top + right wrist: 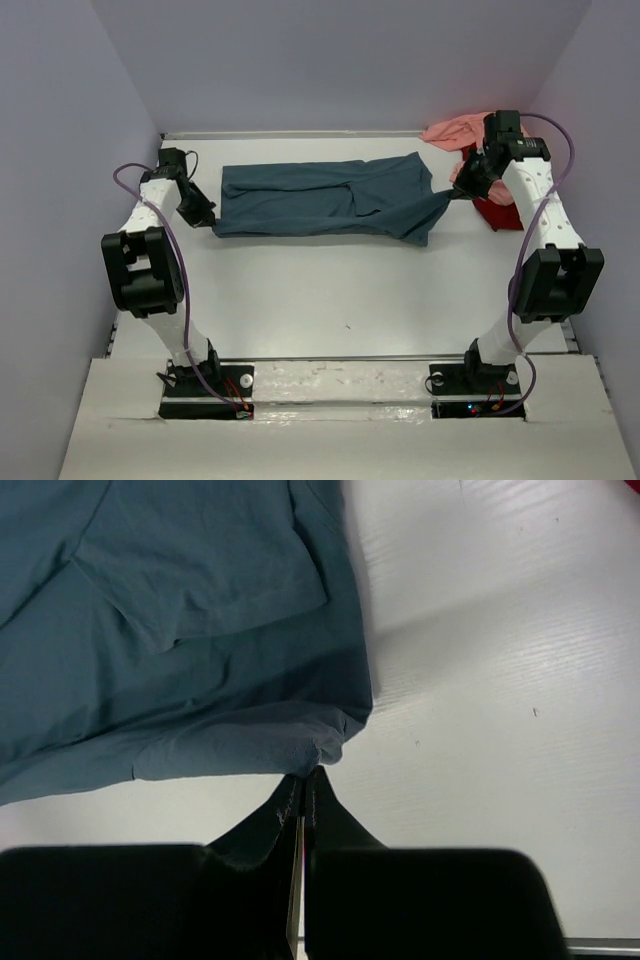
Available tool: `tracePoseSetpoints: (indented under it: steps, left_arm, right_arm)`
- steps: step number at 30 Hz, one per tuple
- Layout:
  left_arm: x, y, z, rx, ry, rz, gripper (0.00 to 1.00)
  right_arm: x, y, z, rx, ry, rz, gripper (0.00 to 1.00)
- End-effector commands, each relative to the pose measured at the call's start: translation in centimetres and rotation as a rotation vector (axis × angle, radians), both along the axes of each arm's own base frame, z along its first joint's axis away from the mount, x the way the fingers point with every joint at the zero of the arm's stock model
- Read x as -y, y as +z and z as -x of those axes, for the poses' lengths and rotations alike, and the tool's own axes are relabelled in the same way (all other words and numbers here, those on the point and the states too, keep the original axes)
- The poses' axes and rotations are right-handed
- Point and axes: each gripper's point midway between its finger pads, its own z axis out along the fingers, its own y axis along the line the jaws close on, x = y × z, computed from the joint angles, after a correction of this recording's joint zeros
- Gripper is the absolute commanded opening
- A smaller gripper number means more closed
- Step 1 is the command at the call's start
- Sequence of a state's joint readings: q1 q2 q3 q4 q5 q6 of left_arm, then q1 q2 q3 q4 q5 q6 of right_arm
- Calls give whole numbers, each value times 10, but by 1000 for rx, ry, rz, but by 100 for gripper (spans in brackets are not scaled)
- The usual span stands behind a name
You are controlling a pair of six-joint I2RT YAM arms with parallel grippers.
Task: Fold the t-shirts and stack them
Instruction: Fold the other side of the tshirt into a rectangle
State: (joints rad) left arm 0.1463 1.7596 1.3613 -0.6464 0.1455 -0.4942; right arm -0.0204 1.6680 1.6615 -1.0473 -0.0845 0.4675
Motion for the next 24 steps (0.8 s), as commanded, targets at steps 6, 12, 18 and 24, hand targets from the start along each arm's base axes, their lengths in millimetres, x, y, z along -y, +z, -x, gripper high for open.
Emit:
tracePoseSetpoints:
  steps: [6, 12, 18, 24]
  left_arm:
    - [-10, 17, -20, 39, 9, -22, 0]
    - [-13, 23, -38, 57, 9, -25, 0]
    - [-16, 30, -54, 72, 10, -30, 0]
    - [-17, 30, -61, 72, 9, -30, 0]
  right_arm:
    - [5, 22, -33, 78, 20, 14, 0]
    - [4, 19, -49, 84, 29, 5, 0]
    - [4, 15, -64, 89, 34, 5, 0]
    - [4, 16, -79, 104, 42, 5, 0]
